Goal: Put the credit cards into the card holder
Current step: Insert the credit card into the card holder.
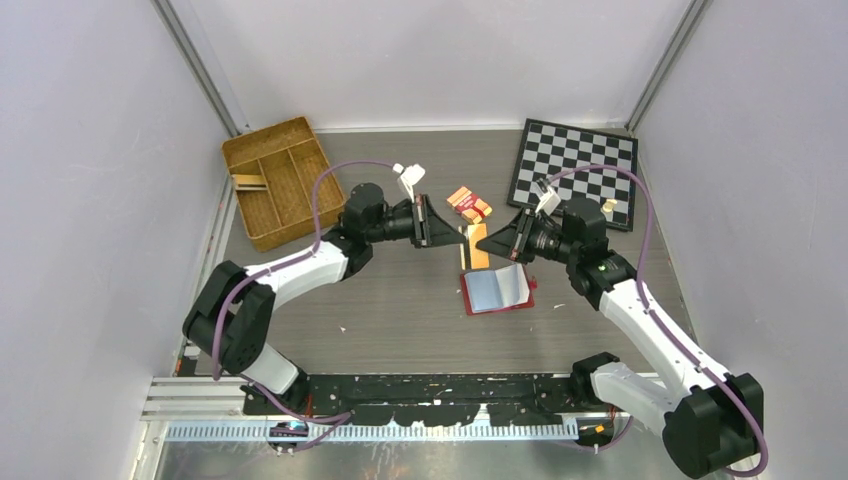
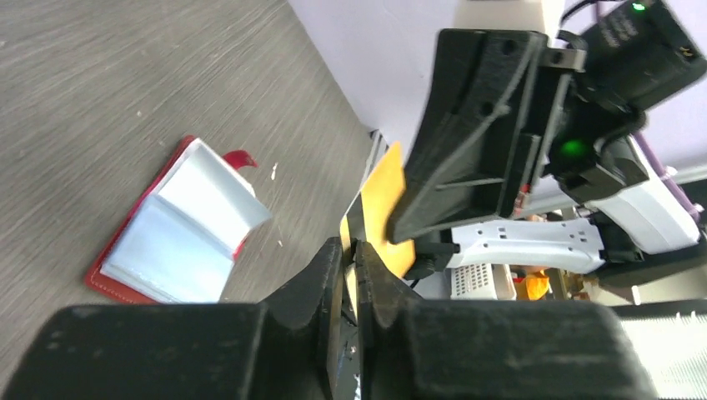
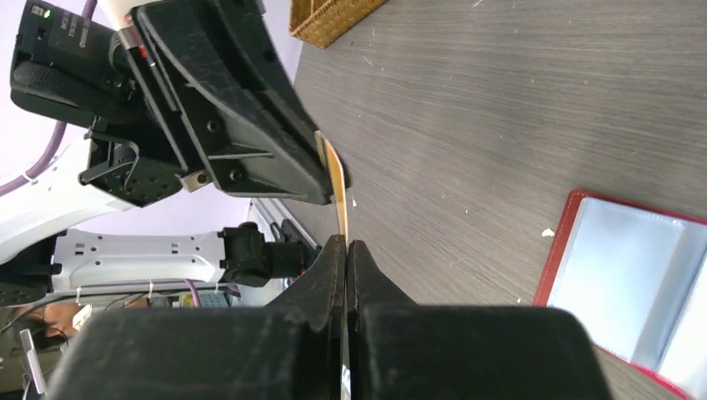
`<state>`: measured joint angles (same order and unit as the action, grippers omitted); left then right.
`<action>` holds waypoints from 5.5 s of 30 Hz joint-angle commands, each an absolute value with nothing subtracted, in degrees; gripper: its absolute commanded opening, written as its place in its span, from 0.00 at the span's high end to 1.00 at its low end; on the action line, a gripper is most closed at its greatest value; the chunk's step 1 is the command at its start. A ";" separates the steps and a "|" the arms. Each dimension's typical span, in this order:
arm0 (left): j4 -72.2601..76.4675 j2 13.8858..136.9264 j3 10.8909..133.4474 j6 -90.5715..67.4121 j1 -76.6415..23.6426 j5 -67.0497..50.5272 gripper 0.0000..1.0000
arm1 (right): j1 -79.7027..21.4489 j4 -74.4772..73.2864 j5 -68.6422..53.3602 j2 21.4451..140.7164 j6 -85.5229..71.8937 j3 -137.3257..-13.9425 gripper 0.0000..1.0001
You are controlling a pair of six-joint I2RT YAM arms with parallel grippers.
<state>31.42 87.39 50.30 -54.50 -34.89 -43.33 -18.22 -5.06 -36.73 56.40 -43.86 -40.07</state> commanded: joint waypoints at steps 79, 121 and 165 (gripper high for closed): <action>-7.91 99.41 57.28 -31.67 -39.10 -16.71 0.42 | -26.69 -3.22 -16.48 71.21 -47.27 -30.37 0.99; -18.26 104.60 62.43 -26.22 -44.65 -4.95 0.73 | -24.17 11.02 -17.65 73.17 -52.44 -20.71 1.00; -14.88 101.78 58.61 -30.28 -44.65 -9.86 0.87 | -24.11 15.36 -13.98 83.09 -57.85 -19.26 0.87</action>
